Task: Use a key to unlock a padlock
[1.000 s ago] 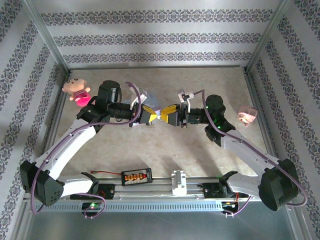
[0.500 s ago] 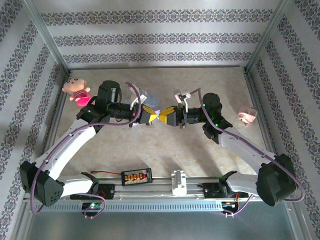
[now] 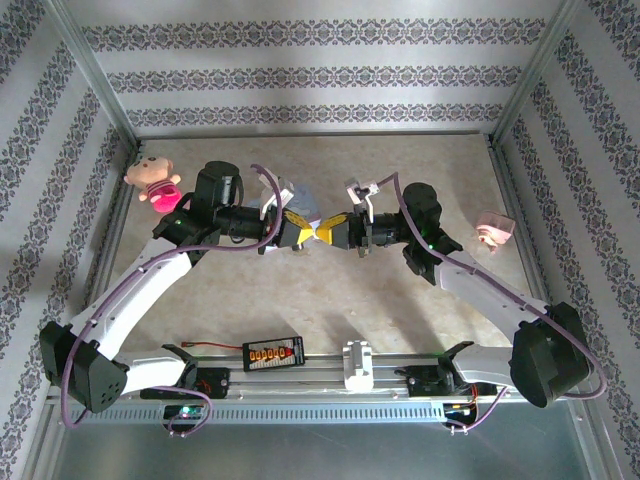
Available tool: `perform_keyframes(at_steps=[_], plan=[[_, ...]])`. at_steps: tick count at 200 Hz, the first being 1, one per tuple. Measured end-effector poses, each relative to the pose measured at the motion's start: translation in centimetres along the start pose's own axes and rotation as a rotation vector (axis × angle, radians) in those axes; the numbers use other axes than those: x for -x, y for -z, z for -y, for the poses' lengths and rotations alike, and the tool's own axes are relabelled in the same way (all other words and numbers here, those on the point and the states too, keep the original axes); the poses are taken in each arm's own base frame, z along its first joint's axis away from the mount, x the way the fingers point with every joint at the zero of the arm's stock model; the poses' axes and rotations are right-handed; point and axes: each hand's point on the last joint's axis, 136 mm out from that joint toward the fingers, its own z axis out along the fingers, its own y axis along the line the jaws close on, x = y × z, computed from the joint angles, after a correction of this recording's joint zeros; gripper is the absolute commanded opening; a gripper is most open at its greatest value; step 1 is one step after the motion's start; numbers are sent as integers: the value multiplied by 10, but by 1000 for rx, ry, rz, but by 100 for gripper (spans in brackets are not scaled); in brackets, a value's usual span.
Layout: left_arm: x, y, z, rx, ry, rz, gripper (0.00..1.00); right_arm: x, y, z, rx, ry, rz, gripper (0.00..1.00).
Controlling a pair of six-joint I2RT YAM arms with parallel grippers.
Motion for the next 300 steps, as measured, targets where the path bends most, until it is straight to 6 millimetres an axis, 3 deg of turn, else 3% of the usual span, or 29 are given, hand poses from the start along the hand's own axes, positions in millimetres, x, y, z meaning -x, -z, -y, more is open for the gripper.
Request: perform_keyframes(at_steps=[4, 9, 37, 60, 84, 108, 142, 177, 229, 260, 300], plan=[[0, 0, -1, 3, 0, 0, 0, 0, 0, 0, -1, 0, 1, 0], [0, 0, -1, 7, 2, 0, 8, 0, 0, 0, -2, -1, 1, 0], [1, 0, -11, 65, 17, 3, 70, 4, 4, 7, -32, -21, 21, 0], [2, 3, -31, 187, 44, 27, 100, 9, 17, 27, -104, -84, 67, 0], [1, 14, -60, 376, 113, 82, 99, 8, 40, 59, -218, -199, 137, 0], [-2, 29, -92, 566, 219, 147, 99, -7, 60, 90, -340, -301, 200, 0], [-31, 36, -130, 743, 409, 209, 99, -30, 76, 105, -494, -356, 247, 0], [-72, 17, -157, 918, 543, 169, 100, -41, 91, 114, -687, -337, 274, 0], [-141, -19, -181, 1117, 664, 52, 96, -88, 110, 133, -917, -380, 219, 0], [-184, -30, -196, 1221, 681, -41, 93, -101, 119, 140, -985, -399, 201, 0], [-209, -29, -212, 1323, 659, -89, 82, -109, 117, 145, -1017, -386, 170, 0]])
